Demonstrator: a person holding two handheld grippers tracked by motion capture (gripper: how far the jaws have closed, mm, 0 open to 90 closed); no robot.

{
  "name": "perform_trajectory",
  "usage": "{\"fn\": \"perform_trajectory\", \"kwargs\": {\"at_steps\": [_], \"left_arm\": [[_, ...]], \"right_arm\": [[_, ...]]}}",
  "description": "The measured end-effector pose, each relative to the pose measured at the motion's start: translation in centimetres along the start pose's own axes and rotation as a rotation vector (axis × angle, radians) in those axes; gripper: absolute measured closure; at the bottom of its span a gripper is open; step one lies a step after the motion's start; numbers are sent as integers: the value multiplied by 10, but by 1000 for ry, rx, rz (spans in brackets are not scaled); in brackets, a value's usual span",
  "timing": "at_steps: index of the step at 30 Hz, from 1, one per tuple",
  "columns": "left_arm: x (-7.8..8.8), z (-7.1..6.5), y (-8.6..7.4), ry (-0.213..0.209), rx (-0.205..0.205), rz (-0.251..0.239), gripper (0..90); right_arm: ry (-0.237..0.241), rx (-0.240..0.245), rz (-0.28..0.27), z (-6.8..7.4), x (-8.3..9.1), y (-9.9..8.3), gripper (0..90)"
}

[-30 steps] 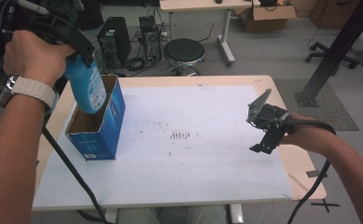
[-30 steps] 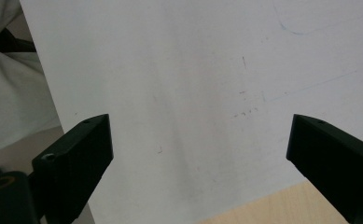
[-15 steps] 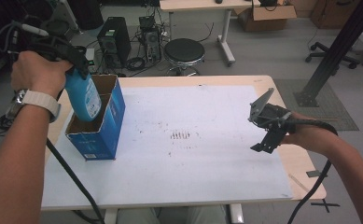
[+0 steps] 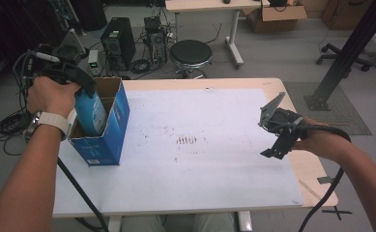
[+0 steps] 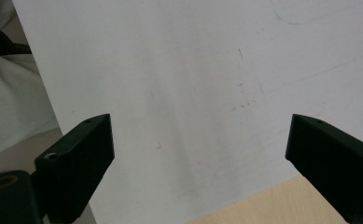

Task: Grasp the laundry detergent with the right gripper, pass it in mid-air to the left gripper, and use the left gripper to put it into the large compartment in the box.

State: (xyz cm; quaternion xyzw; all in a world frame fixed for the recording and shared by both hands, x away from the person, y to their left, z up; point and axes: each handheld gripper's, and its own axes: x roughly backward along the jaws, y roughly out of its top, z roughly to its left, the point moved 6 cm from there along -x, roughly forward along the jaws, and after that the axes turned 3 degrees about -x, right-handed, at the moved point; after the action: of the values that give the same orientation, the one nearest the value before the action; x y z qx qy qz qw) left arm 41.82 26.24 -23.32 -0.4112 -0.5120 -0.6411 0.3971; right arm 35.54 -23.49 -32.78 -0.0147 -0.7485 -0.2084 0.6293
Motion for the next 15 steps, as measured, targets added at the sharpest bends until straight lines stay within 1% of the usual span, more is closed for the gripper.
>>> {"fn": "perform_trajectory", "kwargs": {"at_steps": [8,10,15], "left_arm": [[-26,-2,-8,-11,1,8,384],[-32,-2,-9,-15,4,4,384],[-48,-4,-15,-5,5,-1,383]], "right_arm": [[0,-7,4,1,-1,-1,75],[0,-12,3,1,-2,-1,75],[5,-14,4,2,-4,-3,76]]}}
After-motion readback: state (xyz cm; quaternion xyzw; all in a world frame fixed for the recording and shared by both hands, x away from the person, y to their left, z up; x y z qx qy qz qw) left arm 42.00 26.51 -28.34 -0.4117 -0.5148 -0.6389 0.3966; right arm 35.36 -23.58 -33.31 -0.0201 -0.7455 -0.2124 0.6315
